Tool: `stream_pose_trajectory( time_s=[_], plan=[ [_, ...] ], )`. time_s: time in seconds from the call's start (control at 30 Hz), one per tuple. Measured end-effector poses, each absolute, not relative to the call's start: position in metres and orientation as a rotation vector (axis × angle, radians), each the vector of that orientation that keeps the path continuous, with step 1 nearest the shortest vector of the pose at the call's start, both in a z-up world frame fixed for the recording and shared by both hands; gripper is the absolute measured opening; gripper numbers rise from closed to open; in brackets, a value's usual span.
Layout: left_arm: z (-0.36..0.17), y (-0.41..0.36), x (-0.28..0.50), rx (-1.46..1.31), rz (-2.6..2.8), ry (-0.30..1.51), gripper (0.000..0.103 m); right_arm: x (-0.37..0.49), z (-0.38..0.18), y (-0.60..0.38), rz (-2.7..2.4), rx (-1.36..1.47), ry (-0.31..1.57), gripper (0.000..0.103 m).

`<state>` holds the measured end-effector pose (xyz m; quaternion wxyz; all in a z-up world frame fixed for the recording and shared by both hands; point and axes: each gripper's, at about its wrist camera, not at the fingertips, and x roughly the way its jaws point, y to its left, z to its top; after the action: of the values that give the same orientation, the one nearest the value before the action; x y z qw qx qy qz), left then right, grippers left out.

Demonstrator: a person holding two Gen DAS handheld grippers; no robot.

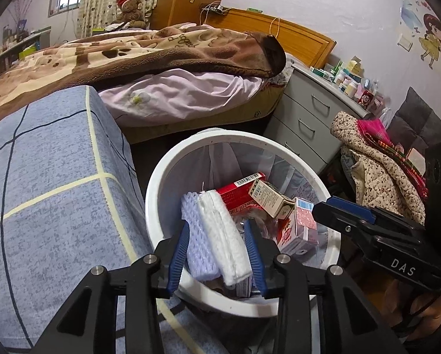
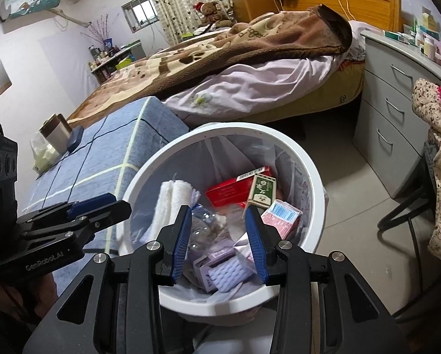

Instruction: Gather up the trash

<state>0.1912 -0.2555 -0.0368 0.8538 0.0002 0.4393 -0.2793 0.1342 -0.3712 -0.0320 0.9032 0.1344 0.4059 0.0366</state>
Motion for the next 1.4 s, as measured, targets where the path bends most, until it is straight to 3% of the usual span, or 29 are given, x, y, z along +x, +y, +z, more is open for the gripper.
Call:
stream_pose_trajectory(
  time_s=[0.23,0.4,1.4],
  plan=[
    [-0.02,-0.239,0.172,-0.006,-0.565,0.883,0.039,0.121,-0.02,-0.357,0.098,0.26,0.817,0.04],
    [-0.008,-0.223,0.155,-0.01,-0.539,0.852,0.039,0.111,-0.012,-0.342,0.124,0.241,0.793,0.051],
    [0.013,-0.121,0.057,-0.024,-0.331,0.761,0.039,0.053,0.012,-0.277,0.24,0.137,0.733,0.053]
  ],
)
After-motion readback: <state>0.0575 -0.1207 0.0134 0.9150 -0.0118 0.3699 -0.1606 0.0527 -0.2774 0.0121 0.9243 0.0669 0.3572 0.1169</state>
